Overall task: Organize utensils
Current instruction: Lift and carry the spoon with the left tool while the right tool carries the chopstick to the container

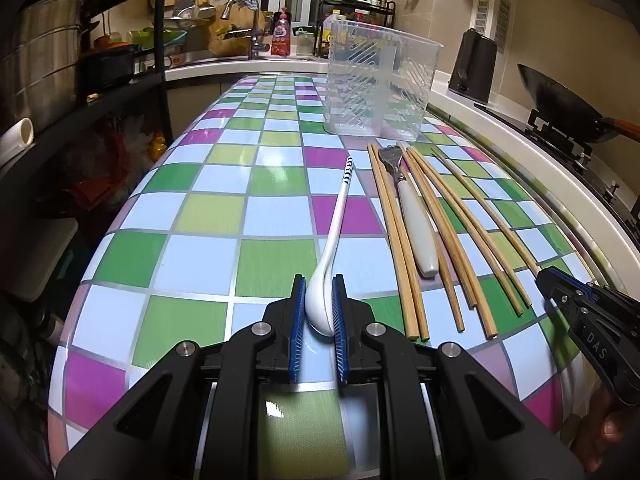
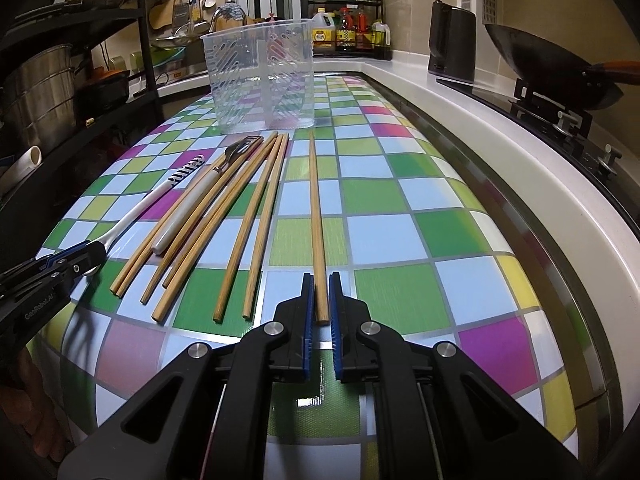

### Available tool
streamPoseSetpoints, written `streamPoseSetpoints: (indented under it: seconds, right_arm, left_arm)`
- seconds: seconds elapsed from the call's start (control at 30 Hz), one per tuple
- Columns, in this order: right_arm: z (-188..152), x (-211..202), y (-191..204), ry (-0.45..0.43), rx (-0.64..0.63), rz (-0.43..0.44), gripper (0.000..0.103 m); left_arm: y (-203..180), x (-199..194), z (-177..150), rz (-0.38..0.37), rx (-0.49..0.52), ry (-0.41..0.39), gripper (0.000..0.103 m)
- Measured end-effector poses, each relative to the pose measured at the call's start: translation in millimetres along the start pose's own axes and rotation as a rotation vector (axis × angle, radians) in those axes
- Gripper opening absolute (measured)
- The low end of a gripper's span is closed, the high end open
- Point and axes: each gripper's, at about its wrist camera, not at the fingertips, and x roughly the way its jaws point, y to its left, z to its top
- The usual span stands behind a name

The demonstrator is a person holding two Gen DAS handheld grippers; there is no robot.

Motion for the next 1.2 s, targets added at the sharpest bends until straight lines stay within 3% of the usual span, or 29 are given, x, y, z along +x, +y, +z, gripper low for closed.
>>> streamPoseSetpoints:
  seconds: [0.43, 0.93, 1.2]
  right_arm:
    - [12.4, -38.8, 5.7, -0.079, -0.026, -0.046, 0.006]
    - [64.8, -100.5, 10.9, -0.263, -0.084, -0.045, 0.006]
    - [92.2, -107.8, 2.4, -0.319, -0.060, -0.006, 0.006]
  left_arm:
    - [10.1, -18.7, 3.6, 0.001, 0.007, -0.057, 0.011]
    - [21.6, -67.8, 34.2, 0.017, 0.040, -0.255, 0.012]
    - [27.1, -82.5, 65.5, 0.022, 0.052, -0.325, 0.012]
